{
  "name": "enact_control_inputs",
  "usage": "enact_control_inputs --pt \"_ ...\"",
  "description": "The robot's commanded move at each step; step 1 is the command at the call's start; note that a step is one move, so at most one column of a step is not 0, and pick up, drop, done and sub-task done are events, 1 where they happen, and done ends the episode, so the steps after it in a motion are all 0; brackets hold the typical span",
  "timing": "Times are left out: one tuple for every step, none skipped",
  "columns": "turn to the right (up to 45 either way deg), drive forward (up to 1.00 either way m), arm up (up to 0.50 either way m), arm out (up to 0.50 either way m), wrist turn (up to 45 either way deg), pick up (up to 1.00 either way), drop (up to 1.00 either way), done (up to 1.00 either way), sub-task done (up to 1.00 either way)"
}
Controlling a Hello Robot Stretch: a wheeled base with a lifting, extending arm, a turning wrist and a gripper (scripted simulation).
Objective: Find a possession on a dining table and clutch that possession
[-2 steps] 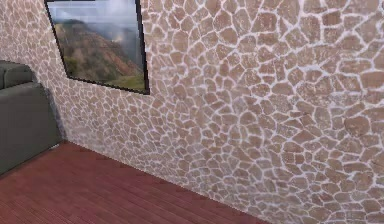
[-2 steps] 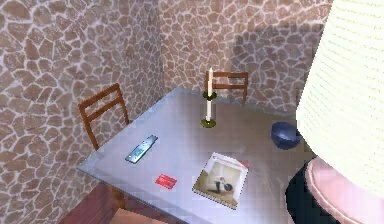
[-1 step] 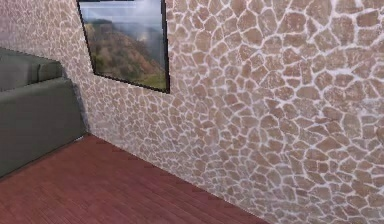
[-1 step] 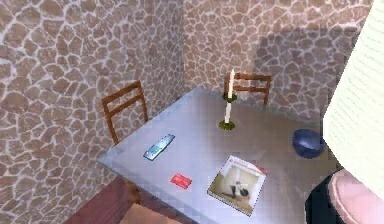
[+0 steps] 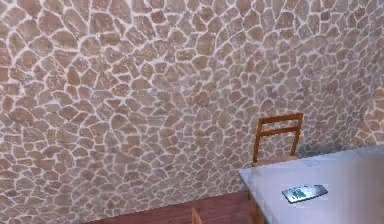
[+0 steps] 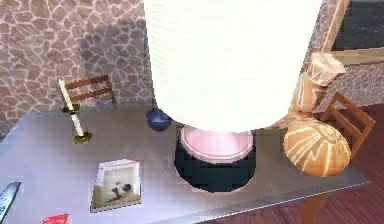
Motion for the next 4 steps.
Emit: enact_control_inputs --pt "45.0 0.0 0.0 0.0 0.0 0.0 0.0 0.0 0.0" --pt "36.0 0.0 0.0 0.0 0.0 0.0 0.0 0.0 0.0" --pt "0.0 0.05 0.0 0.0 0.0 0.0 0.0 0.0 0.0" --pt "-45.0 0.0 0.0 0.0 0.0 0.0 0.0 0.0 0.0"
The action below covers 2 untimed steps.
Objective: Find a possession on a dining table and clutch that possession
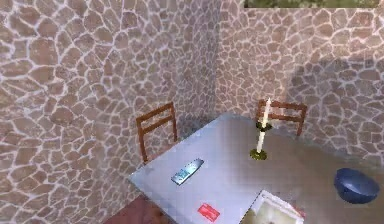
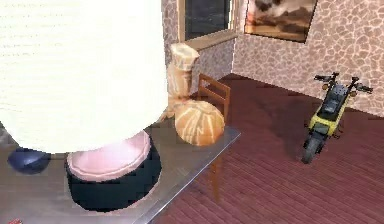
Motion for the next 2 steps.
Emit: enact_control_inputs --pt "-45.0 0.0 0.0 0.0 0.0 0.0 0.0 0.0 0.0" --pt "-33.0 0.0 0.0 0.0 0.0 0.0 0.0 0.0 0.0"
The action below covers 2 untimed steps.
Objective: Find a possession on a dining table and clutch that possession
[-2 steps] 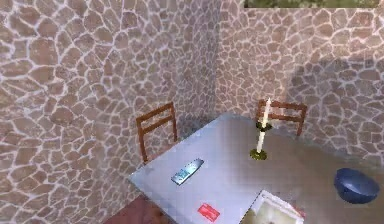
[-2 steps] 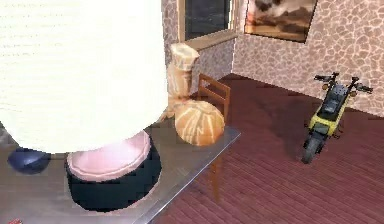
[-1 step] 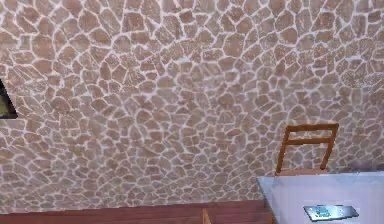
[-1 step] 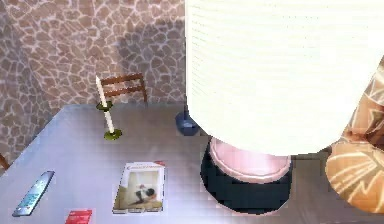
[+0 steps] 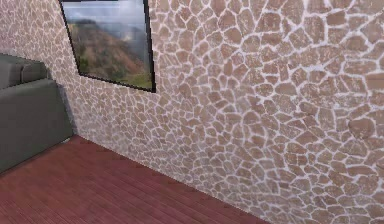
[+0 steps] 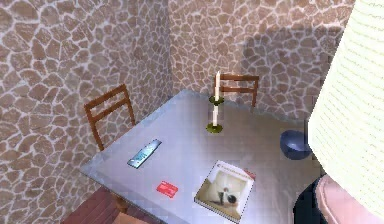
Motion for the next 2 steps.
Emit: enact_control_inputs --pt "-3.0 0.0 0.0 0.0 0.0 0.0 0.0 0.0 0.0" --pt "45.0 0.0 0.0 0.0 0.0 0.0 0.0 0.0 0.0"
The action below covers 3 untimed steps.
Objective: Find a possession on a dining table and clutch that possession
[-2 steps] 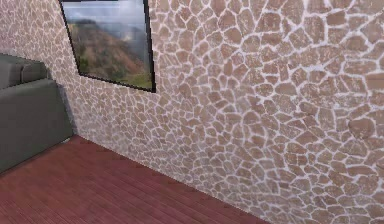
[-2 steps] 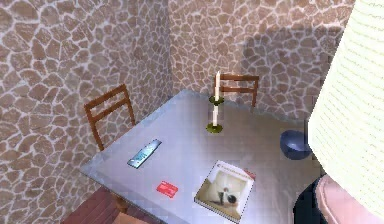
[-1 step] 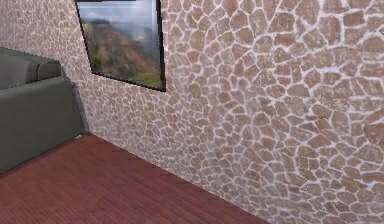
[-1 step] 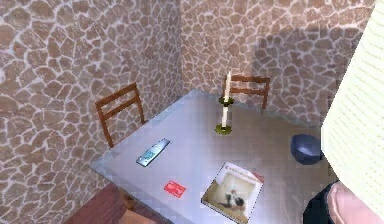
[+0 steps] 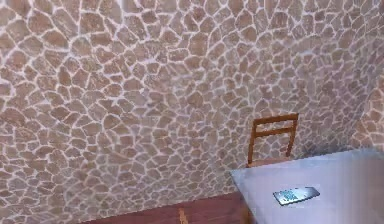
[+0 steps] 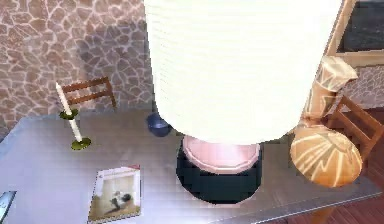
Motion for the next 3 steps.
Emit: enact_control_inputs --pt "45.0 0.0 0.0 0.0 0.0 0.0 0.0 0.0 0.0" --pt "45.0 0.0 0.0 0.0 0.0 0.0 0.0 0.0 0.0" --pt "9.0 0.0 0.0 0.0 0.0 0.0 0.0 0.0 0.0"
